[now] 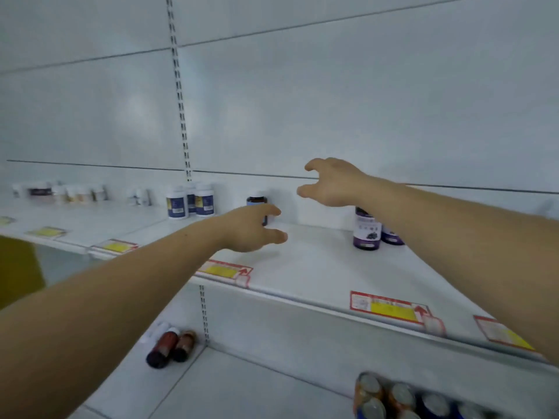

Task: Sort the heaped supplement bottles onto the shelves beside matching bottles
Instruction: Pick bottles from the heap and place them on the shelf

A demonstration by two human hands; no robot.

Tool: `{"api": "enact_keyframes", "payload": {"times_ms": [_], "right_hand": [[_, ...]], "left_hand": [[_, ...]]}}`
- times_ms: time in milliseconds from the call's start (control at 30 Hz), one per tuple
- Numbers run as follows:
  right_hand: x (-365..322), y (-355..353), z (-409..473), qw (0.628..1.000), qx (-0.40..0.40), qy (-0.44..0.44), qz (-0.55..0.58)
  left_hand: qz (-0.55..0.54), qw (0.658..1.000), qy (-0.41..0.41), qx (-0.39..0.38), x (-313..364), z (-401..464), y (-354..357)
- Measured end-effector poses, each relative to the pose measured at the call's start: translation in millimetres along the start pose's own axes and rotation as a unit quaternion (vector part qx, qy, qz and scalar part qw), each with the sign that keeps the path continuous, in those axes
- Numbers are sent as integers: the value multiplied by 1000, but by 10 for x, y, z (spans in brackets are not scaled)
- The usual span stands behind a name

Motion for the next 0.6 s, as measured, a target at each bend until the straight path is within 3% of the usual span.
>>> {"api": "enact_keyframes", "payload": {"times_ms": [233,400,600], "right_hand": [[-2426,851,324,990,-55,-130,-15],[-4099,1546,308,969,-82,-234,-5],[-5161,2810,504,947,-194,-258,7]], "left_hand": [[61,992,-105,38,-1822,-1439,-489],[49,979,-197,15,-3213,-2381,-473],[-2,962,-271,-28,-4681,-2914,-51]]}}
Point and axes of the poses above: each hand's wrist, its own z-axis towards the middle knuckle, its own y-axis out of the palm, x = y × z, the point moved 10 cm from there along z, towards the middle knuckle, and after that the axes turned 12 degrees about -x, right-handed, at the moved point
